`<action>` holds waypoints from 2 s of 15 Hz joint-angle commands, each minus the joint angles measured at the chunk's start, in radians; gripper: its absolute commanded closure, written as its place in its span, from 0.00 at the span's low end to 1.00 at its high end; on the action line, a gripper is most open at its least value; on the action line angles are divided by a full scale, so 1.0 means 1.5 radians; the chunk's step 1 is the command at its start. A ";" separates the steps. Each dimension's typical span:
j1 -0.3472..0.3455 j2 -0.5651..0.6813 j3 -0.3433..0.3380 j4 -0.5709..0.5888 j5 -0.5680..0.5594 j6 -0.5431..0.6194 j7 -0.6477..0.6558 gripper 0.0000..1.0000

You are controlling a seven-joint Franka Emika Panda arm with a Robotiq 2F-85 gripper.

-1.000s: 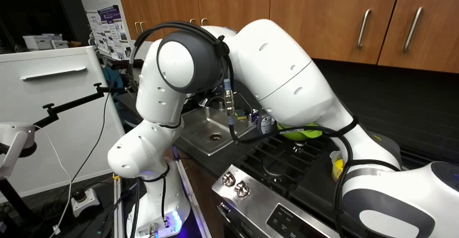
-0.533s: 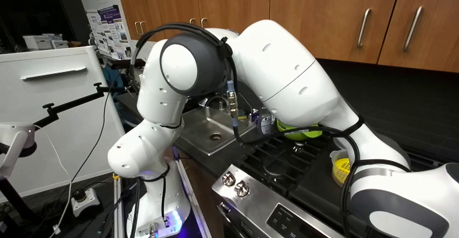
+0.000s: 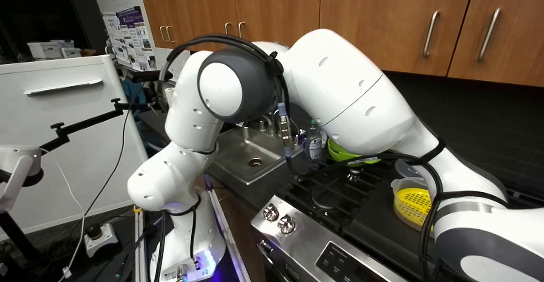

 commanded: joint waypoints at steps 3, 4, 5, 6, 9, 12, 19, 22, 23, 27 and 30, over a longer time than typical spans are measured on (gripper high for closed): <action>-0.009 0.042 -0.017 0.060 -0.047 -0.027 -0.081 0.95; 0.000 0.048 -0.020 0.059 -0.051 0.001 -0.063 0.95; 0.012 0.056 -0.023 0.062 -0.057 0.021 -0.038 0.95; 0.020 0.065 -0.025 0.066 -0.066 0.022 -0.020 0.95; 0.037 0.088 -0.026 0.068 -0.093 0.057 0.026 0.95; 0.034 0.091 -0.027 0.067 -0.109 0.073 0.033 0.95; 0.022 0.108 -0.049 0.071 -0.134 0.069 0.030 0.95; 0.020 0.112 -0.058 0.079 -0.140 0.060 0.039 0.95; 0.022 0.111 -0.061 0.077 -0.142 0.060 0.047 0.95; 0.008 0.108 -0.040 0.059 -0.122 0.076 0.004 0.95; -0.016 0.081 -0.006 0.056 -0.043 -0.029 -0.026 0.95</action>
